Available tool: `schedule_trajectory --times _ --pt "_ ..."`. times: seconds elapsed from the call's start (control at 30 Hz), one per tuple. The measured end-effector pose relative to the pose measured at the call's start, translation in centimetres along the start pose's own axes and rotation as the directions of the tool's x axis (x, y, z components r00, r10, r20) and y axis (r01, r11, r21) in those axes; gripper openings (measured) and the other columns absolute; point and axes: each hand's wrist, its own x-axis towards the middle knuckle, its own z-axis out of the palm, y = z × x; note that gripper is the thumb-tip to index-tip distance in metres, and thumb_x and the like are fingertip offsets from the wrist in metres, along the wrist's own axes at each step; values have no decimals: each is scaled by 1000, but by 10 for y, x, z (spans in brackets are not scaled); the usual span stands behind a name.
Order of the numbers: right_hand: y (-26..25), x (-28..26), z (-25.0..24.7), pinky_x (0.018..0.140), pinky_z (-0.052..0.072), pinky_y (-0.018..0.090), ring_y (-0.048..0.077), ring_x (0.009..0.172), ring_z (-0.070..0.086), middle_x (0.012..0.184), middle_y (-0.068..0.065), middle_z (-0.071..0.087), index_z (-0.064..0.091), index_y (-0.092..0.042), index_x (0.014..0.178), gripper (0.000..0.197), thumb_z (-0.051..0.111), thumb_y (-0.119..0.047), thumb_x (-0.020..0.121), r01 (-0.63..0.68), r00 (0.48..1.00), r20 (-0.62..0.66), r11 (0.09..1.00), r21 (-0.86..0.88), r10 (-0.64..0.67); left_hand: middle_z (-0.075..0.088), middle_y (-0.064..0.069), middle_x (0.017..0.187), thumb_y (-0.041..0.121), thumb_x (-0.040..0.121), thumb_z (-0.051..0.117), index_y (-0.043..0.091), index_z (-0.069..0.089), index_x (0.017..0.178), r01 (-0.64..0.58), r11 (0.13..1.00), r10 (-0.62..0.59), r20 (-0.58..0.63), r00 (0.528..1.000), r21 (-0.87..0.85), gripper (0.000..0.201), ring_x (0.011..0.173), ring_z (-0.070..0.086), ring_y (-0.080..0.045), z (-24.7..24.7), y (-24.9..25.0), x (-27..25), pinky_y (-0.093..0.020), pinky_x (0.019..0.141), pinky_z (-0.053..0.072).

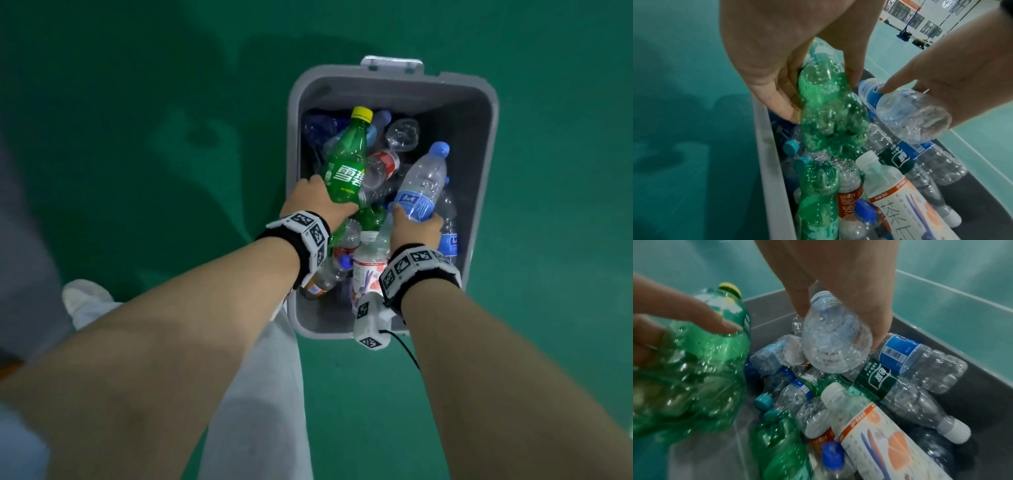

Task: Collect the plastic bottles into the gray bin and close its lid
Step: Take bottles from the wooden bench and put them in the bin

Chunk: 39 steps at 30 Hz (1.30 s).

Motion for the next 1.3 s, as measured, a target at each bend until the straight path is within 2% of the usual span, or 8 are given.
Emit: schedule_trajectory --times 0.17,0.37,0.6,0.7,0.83,1.0,1.17,1.3 --pt "-17 40 16 102 38 36 30 123 50 137 15 47 34 -7 140 71 66 -38 85 8 1000 -22 1000 -2 -8 58 -8 112 58 70 68 12 53 116 44 997 -43 -21 999 65 66 96 60 -27 16 8 30 -31 74 48" --pt "-21 61 28 105 38 39 31 125 48 139 16 45 27 -6 145 69 59 -25 87 49 997 58 997 -61 -46 53 -10 121 59 76 66 9 50 123 32 997 -30 -35 999 76 71 109 57 -28 32 23 47 -33 83 45" --pt "-19 40 19 97 40 37 31 120 51 134 16 48 38 -5 137 56 56 -22 87 112 990 104 981 -160 -97 52 -13 125 59 82 60 4 47 128 42 996 -36 -85 996 75 73 114 54 -28 23 26 30 -34 88 44" --pt "-21 18 17 99 43 40 33 118 51 133 16 48 40 -6 137 54 55 -21 88 137 988 98 975 -174 -121 51 -14 126 46 88 57 2 48 127 71 995 -68 -49 996 63 60 111 53 -29 7 20 17 -35 84 44" --pt "-27 -21 20 99 41 40 34 119 49 134 18 45 39 -7 139 50 51 -23 92 190 979 110 958 -216 -170 62 -15 103 26 89 53 1 60 94 49 998 -49 -11 999 -33 26 77 55 -26 -20 6 -7 -29 61 41" --pt "-45 -87 33 101 43 44 34 121 49 138 17 42 41 -10 137 52 53 -16 87 240 965 157 945 -222 -208 61 -10 100 24 91 51 3 63 105 2 993 -2 -2 1000 -120 28 81 54 -24 -59 -24 -40 -30 69 44" --pt "-73 -171 55 101 42 39 32 120 50 136 14 48 45 -12 135 50 52 -17 86 324 938 209 917 -235 -277 59 -5 88 24 91 52 15 56 86 22 964 -32 -33 999 -265 10 78 52 -22 -122 -74 -76 -34 76 49" --pt "-99 -261 83 87 42 31 30 117 53 136 14 48 46 -14 136 47 50 -17 89 417 892 301 873 -255 -338 68 -2 103 24 90 54 15 66 99 18 879 -92 -132 987 -477 17 96 61 -19 -197 -134 -117 -24 80 46"
